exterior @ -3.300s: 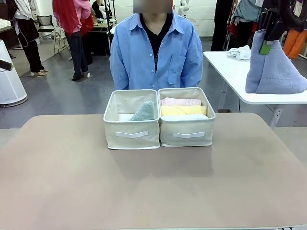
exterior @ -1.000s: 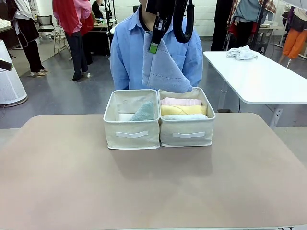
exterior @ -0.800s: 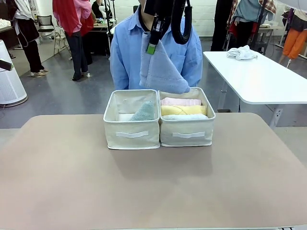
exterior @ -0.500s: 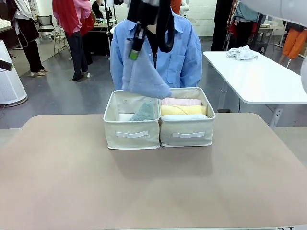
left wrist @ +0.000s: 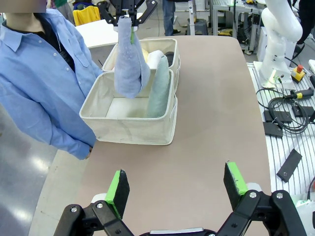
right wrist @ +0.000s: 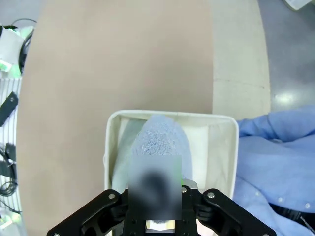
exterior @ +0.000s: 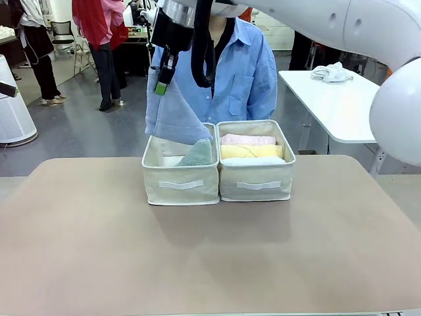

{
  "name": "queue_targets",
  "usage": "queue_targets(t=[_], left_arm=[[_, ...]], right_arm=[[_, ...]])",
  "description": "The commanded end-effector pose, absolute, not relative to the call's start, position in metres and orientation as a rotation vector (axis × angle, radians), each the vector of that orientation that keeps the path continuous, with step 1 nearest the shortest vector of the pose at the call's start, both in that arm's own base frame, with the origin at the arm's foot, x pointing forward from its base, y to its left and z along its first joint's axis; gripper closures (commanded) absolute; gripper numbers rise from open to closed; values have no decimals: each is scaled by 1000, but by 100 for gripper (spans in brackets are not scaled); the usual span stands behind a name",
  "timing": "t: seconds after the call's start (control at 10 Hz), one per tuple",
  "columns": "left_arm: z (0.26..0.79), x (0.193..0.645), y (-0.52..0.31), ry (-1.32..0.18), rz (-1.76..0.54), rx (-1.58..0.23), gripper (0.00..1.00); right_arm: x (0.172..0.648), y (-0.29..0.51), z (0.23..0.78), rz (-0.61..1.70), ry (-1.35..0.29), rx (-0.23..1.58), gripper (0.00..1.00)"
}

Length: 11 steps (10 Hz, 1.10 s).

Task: Sort the towels based on their folding style.
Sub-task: Pick up another triangle-folded towel from the table and place it in the left Fabric basket.

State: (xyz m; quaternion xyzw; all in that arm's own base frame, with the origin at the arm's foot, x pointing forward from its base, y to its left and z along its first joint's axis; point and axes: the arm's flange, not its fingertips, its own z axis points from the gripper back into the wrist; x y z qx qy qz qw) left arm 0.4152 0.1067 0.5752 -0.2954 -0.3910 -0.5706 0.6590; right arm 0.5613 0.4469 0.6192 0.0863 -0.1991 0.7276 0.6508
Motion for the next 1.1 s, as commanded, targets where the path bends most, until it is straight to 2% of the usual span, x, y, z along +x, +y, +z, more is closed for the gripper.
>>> queue_targets(t=[0.0, 1.0], left_arm=[[577, 414, 107, -892, -1293, -669, 0], [577, 414, 107, -892, -1293, -669, 0]], right_arm=[[579, 459, 624, 1715, -509, 157, 82], [616, 479, 556, 1678, -349, 143, 82]])
